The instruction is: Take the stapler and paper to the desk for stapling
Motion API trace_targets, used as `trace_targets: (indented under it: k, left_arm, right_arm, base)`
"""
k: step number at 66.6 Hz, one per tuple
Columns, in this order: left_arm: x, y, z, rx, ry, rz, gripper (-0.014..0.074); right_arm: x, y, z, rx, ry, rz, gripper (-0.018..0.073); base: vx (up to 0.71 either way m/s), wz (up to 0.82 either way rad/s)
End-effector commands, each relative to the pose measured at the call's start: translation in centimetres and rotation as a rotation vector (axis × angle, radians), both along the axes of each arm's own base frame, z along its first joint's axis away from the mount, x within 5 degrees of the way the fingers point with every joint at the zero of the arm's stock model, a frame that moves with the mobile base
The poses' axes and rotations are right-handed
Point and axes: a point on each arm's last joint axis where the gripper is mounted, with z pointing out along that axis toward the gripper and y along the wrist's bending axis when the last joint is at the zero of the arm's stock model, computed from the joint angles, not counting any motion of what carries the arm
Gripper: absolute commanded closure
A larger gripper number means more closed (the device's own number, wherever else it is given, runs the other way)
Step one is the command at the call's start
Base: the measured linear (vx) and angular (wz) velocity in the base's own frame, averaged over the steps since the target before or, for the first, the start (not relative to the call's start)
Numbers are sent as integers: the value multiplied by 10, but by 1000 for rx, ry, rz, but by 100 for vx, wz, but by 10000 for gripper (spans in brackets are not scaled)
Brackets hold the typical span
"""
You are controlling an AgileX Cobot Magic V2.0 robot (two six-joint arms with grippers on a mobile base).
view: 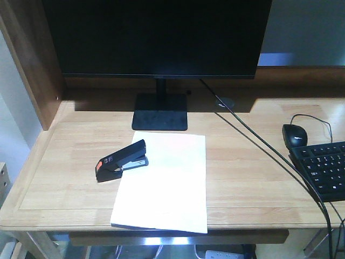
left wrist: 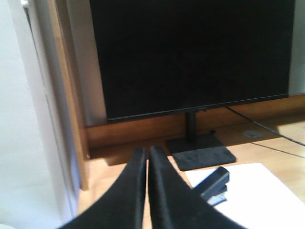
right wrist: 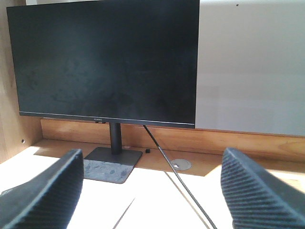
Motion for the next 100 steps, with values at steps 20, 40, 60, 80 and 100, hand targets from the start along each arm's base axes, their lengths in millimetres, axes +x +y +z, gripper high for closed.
trace_targets:
  k: [20, 40, 60, 80, 100]
  left_arm:
    - [7, -1, -7, -50, -100, 3, 603]
    - [7, -1, -7, -50, -99, 3, 603]
    - [7, -1, -7, -50, -99, 3, 603]
    - [7, -1, -7, -50, -99, 3, 603]
    - [7, -1, -7, -50, -99, 3, 603]
  right_arm:
    - [-2, 2, 12, -9, -63, 25, -3]
    - [-2, 2, 12, -8, -64, 25, -3]
    - [-2, 2, 12, -8, -64, 25, -3]
    - [-2, 3, 13, 20, -64, 34, 22]
    - [-2, 2, 13, -32, -84, 20, 372]
  base:
    - [0, 0]
    - [0, 0]
    - [0, 0]
    - [0, 0]
    - [0, 0]
